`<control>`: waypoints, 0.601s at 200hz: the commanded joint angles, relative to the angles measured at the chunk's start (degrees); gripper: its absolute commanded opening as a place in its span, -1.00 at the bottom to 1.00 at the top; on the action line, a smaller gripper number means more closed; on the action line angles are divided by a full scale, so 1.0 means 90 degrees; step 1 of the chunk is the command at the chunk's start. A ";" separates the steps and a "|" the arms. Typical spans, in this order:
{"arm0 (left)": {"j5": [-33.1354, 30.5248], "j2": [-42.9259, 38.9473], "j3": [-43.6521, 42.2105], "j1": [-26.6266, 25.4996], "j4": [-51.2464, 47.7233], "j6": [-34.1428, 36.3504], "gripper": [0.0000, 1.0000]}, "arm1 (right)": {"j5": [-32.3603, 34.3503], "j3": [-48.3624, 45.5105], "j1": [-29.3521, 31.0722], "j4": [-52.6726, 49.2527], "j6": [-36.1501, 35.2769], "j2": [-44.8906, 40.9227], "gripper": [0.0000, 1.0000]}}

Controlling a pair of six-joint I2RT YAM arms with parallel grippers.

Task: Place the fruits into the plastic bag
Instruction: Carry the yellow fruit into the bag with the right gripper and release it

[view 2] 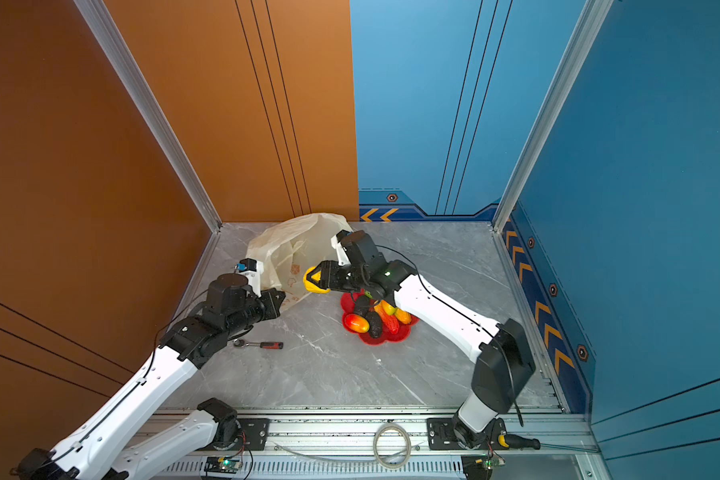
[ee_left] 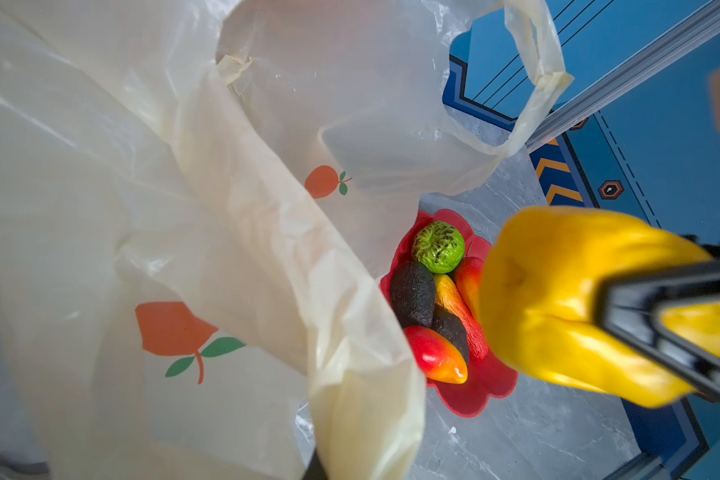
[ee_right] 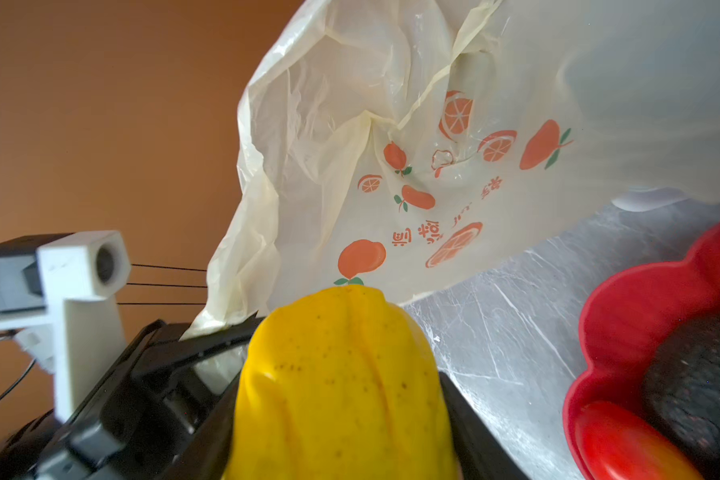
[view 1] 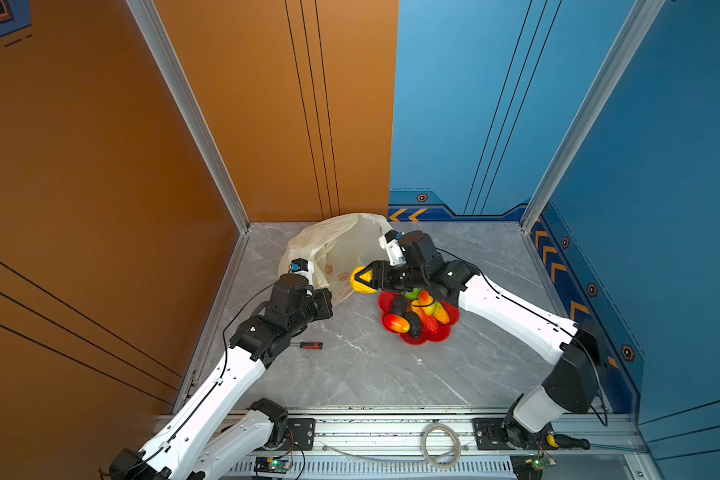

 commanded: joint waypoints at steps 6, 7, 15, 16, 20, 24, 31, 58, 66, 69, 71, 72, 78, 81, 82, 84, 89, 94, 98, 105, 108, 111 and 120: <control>0.0144 -0.0082 -0.0095 -0.0116 0.0020 -0.0070 -1.00 | 0.0162 0.0683 0.0044 0.0059 -0.0303 0.0695 0.11; 0.0142 -0.0085 -0.0095 -0.0118 0.0020 -0.0069 -1.00 | 0.0170 0.0709 0.0039 0.0048 -0.0300 0.0729 0.11; 0.0141 -0.0097 -0.0108 -0.0147 0.0020 -0.0081 -1.00 | 0.0167 0.0905 0.0041 0.0027 -0.0312 0.0958 0.11; 0.0141 -0.0102 -0.0111 -0.0149 0.0016 -0.0084 -1.00 | 0.0167 0.0923 0.0042 0.0026 -0.0319 0.0987 0.11; 0.0141 -0.0116 -0.0114 -0.0159 0.0020 -0.0082 -1.00 | 0.0167 0.1049 0.0044 0.0012 -0.0341 0.1096 0.11; 0.0132 -0.0129 -0.0126 -0.0168 0.0020 -0.0090 -1.00 | 0.0180 0.1143 0.0040 -0.0005 -0.0351 0.1205 0.11; 0.0126 -0.0152 -0.0157 -0.0188 0.0023 -0.0113 -1.00 | 0.0219 0.1317 0.0036 -0.0057 -0.0378 0.1398 0.11; 0.0139 -0.0200 -0.0222 -0.0242 0.0059 -0.0183 -1.00 | 0.0385 0.2094 0.0042 -0.0415 -0.0458 0.2145 0.11; 0.0155 -0.0195 -0.0243 -0.0265 0.0086 -0.0213 -1.00 | 0.0401 0.2327 0.0041 -0.0519 -0.0487 0.2390 0.11; 0.0160 -0.0190 -0.0247 -0.0276 0.0097 -0.0215 -1.00 | 0.0413 0.2404 0.0039 -0.0559 -0.0489 0.2466 0.10; 0.0160 -0.0189 -0.0247 -0.0284 0.0098 -0.0224 -1.00 | 0.0421 0.2459 0.0038 -0.0584 -0.0490 0.2495 0.11; 0.0161 -0.0187 -0.0249 -0.0291 0.0103 -0.0224 -1.00 | 0.0421 0.2486 0.0041 -0.0596 -0.0492 0.2498 0.10; 0.0156 -0.0178 -0.0263 -0.0313 0.0116 -0.0226 -1.00 | 0.0445 0.2648 0.0046 -0.0683 -0.0500 0.2794 0.10; 0.0151 -0.0178 -0.0267 -0.0330 0.0117 -0.0241 -1.00 | 0.0448 0.2738 0.0046 -0.0727 -0.0494 0.2870 0.10; 0.0151 -0.0177 -0.0269 -0.0333 0.0117 -0.0242 -1.00 | 0.0449 0.2767 0.0045 -0.0741 -0.0499 0.2896 0.10; 0.0146 -0.0176 -0.0270 -0.0343 0.0118 -0.0241 -1.00 | 0.0450 0.2823 0.0044 -0.0771 -0.0495 0.2947 0.11; 0.0141 -0.0162 -0.0271 -0.0363 0.0121 -0.0248 -1.00 | 0.0460 0.2962 0.0044 -0.0835 -0.0501 0.3075 0.10; 0.0133 -0.0159 -0.0283 -0.0383 0.0133 -0.0246 -1.00 | 0.0463 0.3086 0.0049 -0.0887 -0.0498 0.3199 0.10; 0.0127 -0.0159 -0.0292 -0.0410 0.0137 -0.0252 -1.00 | 0.0481 0.3176 0.0060 -0.0939 -0.0494 0.3288 0.10; 0.0114 -0.0141 -0.0318 -0.0446 0.0156 -0.0256 -1.00 | 0.0509 0.3323 0.0054 -0.1016 -0.0498 0.3430 0.11; 0.0107 -0.0135 -0.0320 -0.0466 0.0170 -0.0269 -1.00 | 0.0520 0.3382 0.0054 -0.1055 -0.0503 0.3492 0.11; 0.0098 -0.0129 -0.0330 -0.0479 0.0176 -0.0270 -1.00 | 0.0527 0.3436 0.0056 -0.1086 -0.0501 0.3555 0.11; 0.0083 -0.0110 -0.0366 -0.0520 0.0206 -0.0284 -1.00 | 0.0542 0.3571 0.0059 -0.1175 -0.0495 0.3721 0.11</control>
